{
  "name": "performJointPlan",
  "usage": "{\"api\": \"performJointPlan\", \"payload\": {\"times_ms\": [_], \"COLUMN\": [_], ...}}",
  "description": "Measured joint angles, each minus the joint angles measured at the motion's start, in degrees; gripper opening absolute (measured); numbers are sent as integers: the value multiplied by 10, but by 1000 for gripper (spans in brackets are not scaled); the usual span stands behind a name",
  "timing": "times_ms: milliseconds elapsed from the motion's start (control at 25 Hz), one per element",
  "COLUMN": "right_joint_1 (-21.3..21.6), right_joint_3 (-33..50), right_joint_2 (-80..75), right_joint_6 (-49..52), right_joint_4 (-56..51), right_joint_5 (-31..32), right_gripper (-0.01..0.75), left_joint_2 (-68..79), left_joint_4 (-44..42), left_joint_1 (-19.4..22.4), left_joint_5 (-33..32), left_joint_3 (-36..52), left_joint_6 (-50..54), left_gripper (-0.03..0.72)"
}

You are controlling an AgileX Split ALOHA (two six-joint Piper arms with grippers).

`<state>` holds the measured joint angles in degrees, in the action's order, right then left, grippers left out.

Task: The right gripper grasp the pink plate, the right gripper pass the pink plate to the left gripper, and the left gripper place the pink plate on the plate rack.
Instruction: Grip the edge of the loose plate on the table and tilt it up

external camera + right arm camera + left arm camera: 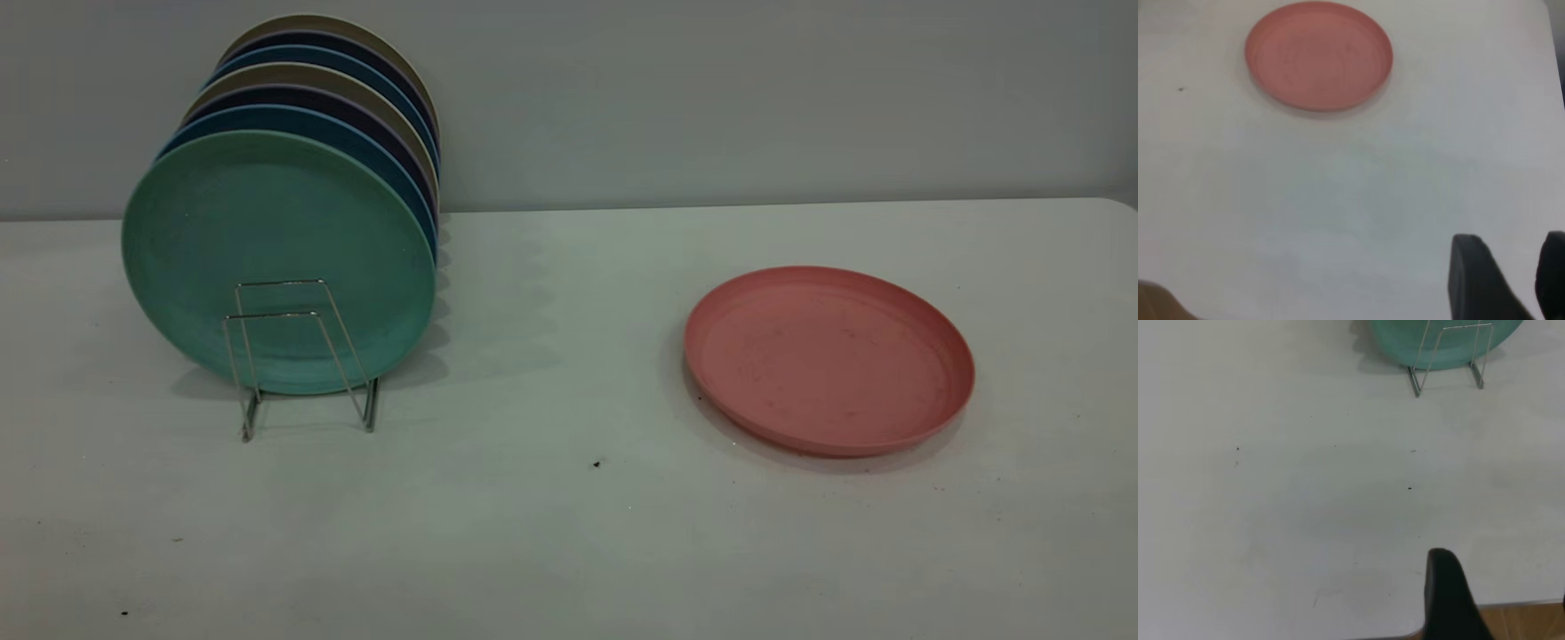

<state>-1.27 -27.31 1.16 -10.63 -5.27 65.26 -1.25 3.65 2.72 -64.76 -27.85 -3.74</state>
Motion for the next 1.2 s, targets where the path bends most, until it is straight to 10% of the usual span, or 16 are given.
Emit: {"api": "performJointPlan", "payload": {"times_ms": [1200], "right_joint_1": [0], "right_joint_3": [0], "right_joint_2": [0], "right_joint_6": [0], "right_joint_4": [-9], "right_joint_5": [0], "right_gripper": [239], "left_joint_2": [0], "left_joint_4": [4], "left_joint_1": [0], "left_joint_5": [45], "left_joint_3": [-7], "left_joint_6": [26], "left_gripper": [445]}}
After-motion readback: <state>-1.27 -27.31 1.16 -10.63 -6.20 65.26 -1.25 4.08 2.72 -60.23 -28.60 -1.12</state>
